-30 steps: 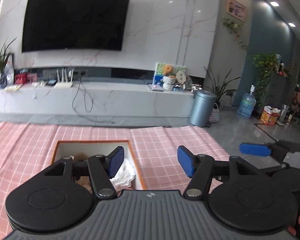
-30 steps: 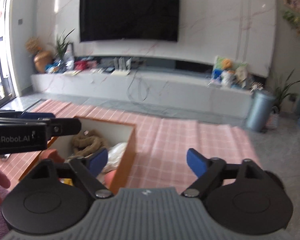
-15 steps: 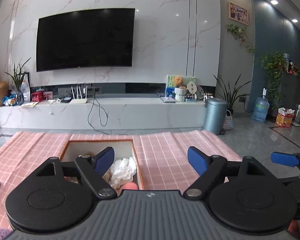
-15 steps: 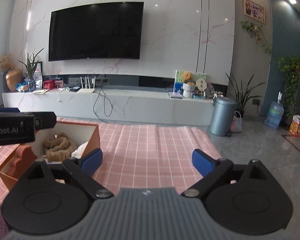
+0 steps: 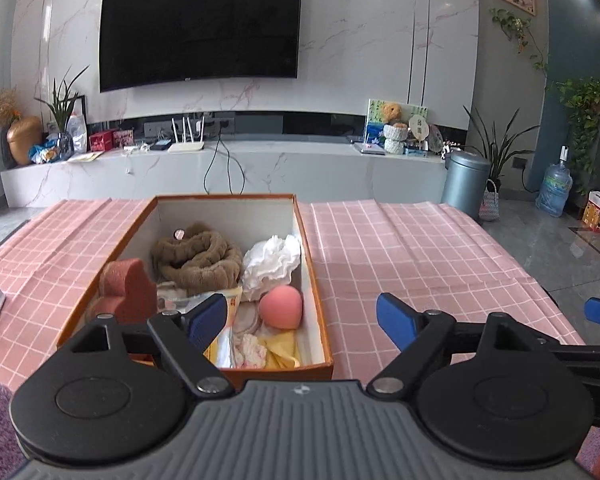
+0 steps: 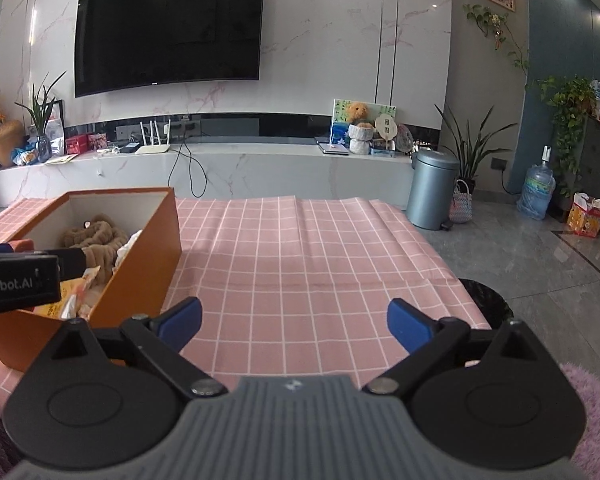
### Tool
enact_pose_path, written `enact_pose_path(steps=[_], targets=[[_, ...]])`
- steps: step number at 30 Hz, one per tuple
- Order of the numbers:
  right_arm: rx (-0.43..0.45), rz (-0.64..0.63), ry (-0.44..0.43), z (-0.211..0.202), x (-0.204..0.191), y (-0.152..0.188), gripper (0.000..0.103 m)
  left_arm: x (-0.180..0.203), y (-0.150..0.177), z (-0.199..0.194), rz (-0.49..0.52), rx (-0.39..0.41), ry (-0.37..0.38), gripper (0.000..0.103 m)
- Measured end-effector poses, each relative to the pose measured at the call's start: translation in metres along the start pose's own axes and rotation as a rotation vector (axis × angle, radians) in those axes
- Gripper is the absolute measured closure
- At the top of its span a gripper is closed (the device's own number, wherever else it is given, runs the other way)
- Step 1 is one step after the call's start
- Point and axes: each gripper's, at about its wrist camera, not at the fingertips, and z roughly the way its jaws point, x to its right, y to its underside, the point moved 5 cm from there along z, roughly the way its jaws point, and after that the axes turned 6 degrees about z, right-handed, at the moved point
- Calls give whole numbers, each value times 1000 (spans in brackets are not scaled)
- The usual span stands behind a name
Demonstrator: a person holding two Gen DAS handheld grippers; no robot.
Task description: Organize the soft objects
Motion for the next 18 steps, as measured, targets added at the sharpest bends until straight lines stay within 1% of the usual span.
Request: enact_pose_path(steps=[4, 18], targets=[[-22, -21, -7, 7, -5, 4, 3, 0, 7, 3, 11, -19, -1, 4], [-36, -36, -25, 12, -10, 8, 3, 1, 11, 6, 25, -27, 1, 4]])
